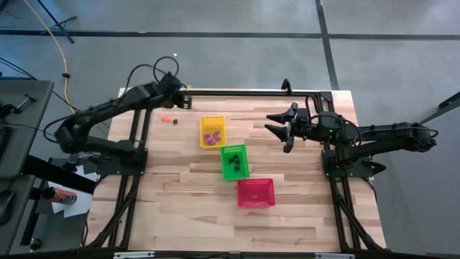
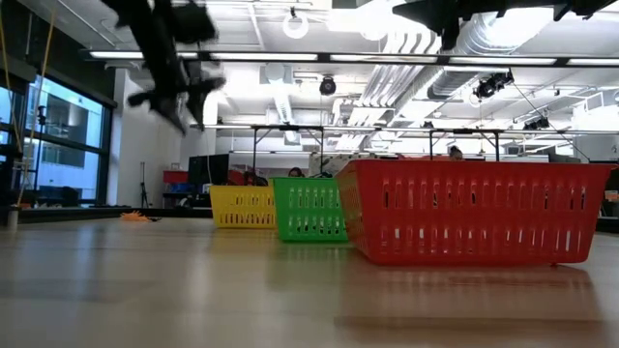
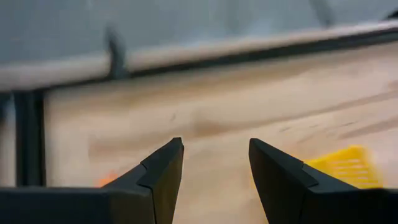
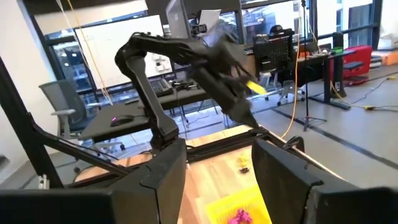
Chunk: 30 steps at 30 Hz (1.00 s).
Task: Sort Halloween decoration
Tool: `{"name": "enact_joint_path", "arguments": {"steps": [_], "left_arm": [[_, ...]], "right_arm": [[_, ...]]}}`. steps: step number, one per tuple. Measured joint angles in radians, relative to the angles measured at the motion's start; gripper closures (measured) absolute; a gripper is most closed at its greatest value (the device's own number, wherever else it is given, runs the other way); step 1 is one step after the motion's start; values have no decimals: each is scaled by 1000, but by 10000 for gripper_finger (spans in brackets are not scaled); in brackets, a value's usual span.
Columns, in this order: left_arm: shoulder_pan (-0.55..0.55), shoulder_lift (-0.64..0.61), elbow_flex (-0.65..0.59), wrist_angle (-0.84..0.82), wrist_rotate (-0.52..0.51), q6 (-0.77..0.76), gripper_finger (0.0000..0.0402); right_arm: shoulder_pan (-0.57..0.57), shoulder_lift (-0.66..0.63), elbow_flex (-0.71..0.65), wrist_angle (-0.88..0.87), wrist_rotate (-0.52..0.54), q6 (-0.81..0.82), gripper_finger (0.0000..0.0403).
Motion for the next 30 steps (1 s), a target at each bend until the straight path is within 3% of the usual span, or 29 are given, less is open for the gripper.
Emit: {"name": "enact_joint_path", "arguments": {"steps": [5,15,30], "left_arm": [[99,147,-52,14,142,8,229],[111,369,-57,24,144,74,229],[111,473,-54,15,142,73,229]], "right_arm": [[0,0,0,-1,0,51,224],[0,0,0,-7,0,49,224],[0,0,0,-23,1,49,224]]}}
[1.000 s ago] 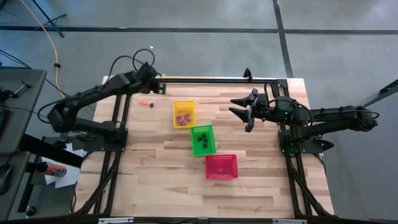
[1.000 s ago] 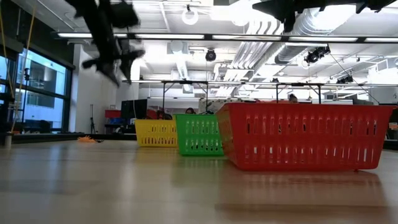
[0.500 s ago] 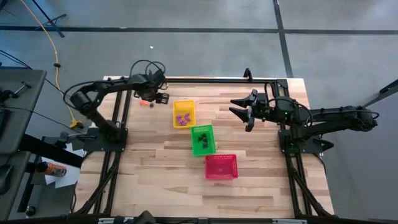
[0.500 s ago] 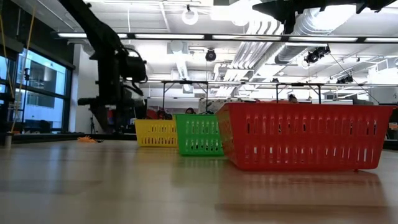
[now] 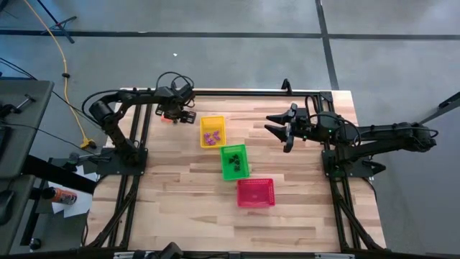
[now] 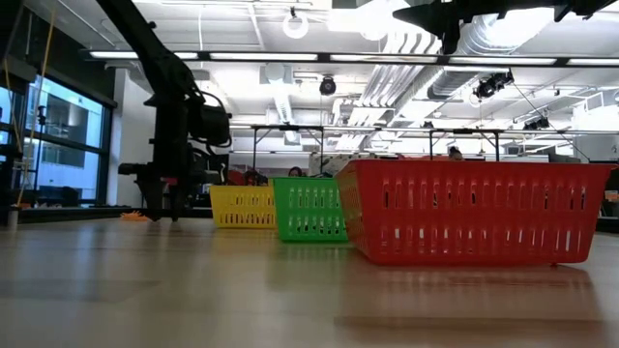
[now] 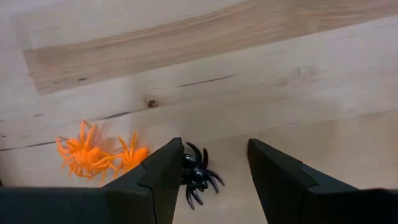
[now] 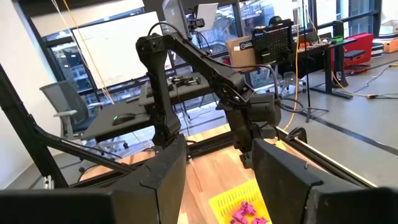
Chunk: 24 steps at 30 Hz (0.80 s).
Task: Sort Halloween decoration
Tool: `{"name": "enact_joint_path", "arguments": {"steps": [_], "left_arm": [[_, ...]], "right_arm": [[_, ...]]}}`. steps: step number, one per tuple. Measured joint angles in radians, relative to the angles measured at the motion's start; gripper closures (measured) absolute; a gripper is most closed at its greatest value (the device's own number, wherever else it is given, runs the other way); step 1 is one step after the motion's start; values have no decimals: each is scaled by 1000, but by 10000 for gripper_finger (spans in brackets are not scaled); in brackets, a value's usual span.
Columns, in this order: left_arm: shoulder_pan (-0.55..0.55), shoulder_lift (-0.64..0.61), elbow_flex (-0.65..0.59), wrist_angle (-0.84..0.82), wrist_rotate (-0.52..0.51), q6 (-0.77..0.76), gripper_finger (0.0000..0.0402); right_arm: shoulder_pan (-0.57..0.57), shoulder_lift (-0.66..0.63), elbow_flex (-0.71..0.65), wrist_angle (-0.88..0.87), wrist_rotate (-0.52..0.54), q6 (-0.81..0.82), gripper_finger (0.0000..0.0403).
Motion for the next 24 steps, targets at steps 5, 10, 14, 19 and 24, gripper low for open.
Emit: {"name": "enact_joint_path", "arguments": {"steps": [5,10,14,19,24], "left_arm": [[0,9,2,0,-1,0,229],[-1,11,1,0,0,26,253],[-2,12,0,0,7,51,311],[-2,13,-1,3,16,87,390],[-1,-2,-4,11,16,99,386]], "right_arm": [[0,0,0,-3,0,0,224],[0,0,0,-6,0,0,224],[0,0,0,-15,0,0,224],[0,0,0,-22,0,0,224],[0,0,0,-24,0,0,224]]}}
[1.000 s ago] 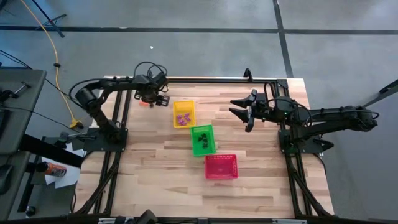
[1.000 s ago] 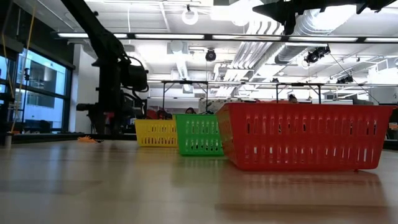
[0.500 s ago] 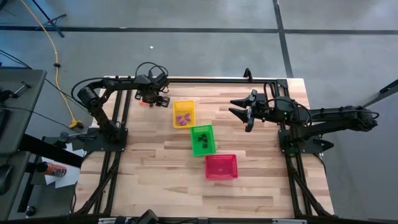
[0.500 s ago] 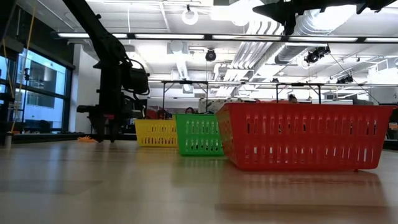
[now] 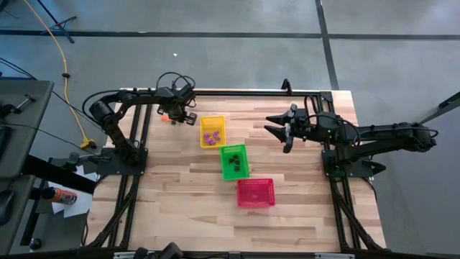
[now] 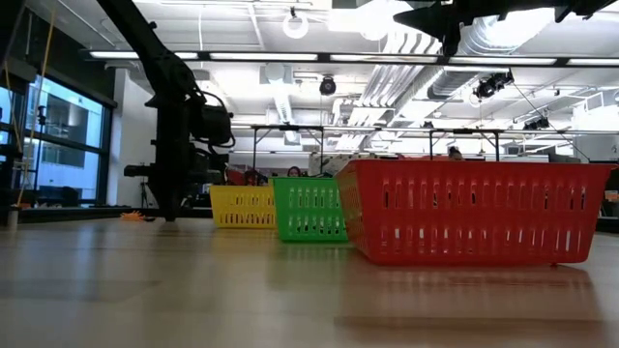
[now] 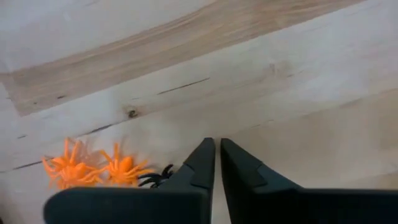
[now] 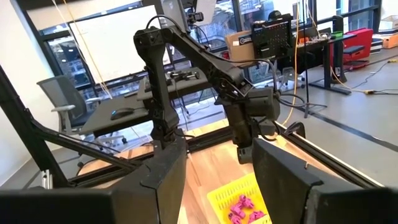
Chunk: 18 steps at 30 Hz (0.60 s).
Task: Sort Halloween decoration
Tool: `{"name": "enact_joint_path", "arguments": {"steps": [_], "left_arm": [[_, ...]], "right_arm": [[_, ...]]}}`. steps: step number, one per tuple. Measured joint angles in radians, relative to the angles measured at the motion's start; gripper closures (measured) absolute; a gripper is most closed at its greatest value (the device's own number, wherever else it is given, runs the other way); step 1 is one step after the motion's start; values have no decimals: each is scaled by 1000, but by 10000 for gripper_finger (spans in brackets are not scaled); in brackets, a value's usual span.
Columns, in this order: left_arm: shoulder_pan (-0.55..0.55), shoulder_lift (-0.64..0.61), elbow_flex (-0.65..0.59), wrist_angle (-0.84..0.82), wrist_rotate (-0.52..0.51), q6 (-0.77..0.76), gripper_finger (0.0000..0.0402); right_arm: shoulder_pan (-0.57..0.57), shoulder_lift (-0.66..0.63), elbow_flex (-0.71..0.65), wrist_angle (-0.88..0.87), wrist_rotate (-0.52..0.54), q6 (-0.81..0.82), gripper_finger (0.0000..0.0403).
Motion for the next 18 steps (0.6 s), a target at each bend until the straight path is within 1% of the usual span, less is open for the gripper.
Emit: {"name": "enact_joint_path", "arguments": {"steps": [2,6,10,13,18], "left_arm": [[0,-14,-4,-15,-16,36,384],[-1,-72,-2,-27,-15,129,382],[-2,-138,-2,-53,-5,155,373],[-3,-187,-2,-58,20,163,358],[-3,-241,-2,-73,34,189,316]], "right_arm": [[0,0,0,-7,0,0,224],[0,0,0,-31,0,0,224],[0,0,0,-35,0,5,224],[0,0,0,-35,0,29,224],[0,0,0,-35,0,65,224]]}}
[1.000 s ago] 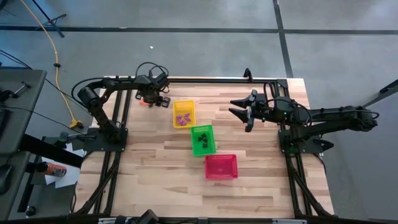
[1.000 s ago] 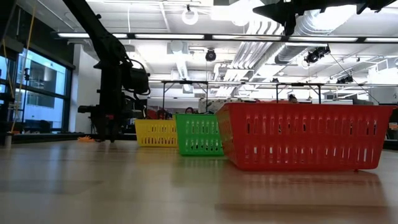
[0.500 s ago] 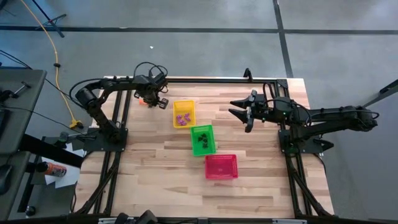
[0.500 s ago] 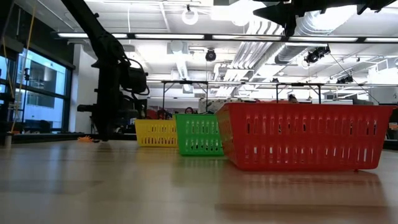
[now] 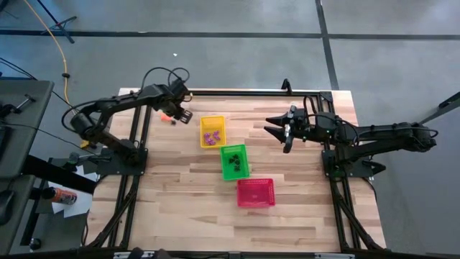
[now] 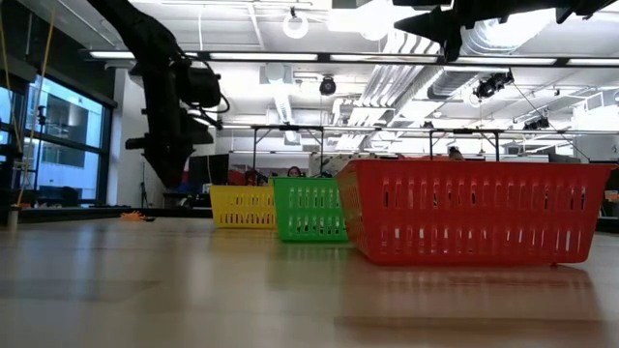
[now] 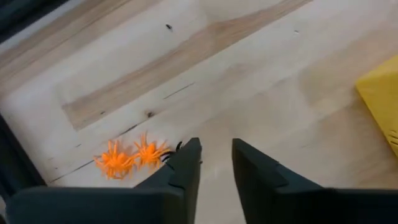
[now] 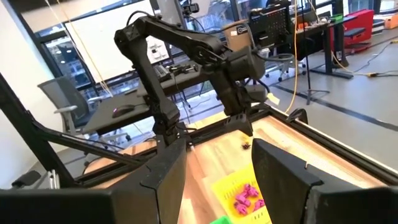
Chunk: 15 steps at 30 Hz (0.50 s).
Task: Sort Halloween decoration
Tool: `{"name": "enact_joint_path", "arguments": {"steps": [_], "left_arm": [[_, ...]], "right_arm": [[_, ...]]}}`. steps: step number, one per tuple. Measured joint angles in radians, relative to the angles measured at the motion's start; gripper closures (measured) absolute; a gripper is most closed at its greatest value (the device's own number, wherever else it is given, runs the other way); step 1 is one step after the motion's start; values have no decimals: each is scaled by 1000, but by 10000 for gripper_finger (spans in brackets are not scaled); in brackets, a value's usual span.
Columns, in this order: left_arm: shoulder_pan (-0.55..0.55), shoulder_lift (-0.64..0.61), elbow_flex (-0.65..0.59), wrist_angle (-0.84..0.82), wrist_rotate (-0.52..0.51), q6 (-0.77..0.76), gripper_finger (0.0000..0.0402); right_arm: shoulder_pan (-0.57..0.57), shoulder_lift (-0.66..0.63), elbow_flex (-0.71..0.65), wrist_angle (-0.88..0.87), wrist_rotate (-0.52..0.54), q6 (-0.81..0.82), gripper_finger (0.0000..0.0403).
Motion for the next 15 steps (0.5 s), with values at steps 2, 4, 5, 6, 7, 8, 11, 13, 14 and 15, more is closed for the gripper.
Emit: {"name": "enact_joint_path", "arguments": {"steps": [2,4,5,6,7,8,11,13,14,15], "left_arm": [[0,-9,0,-9,0,1,298],[0,-11,0,-22,0,1,278],[0,-11,0,-28,-1,1,269],[0,-11,0,-35,-1,1,260],[0,-11,0,-37,-3,-1,252],[0,-11,-2,-35,-5,-13,244],[6,-11,-22,-36,-5,-81,226],[10,-11,-49,-22,-6,-120,219],[10,-11,-67,-7,-6,-133,216],[10,-11,-87,7,-6,-142,214]], "right_arm": [[0,0,0,0,8,14,224],[0,0,0,0,30,23,224],[0,0,0,0,44,23,224],[0,0,0,0,53,23,224],[0,0,0,0,64,23,224],[0,0,0,0,79,24,224],[0,0,0,0,103,25,224],[0,0,0,0,124,49,224],[0,0,0,0,135,66,224],[0,0,0,0,146,77,224]]}}
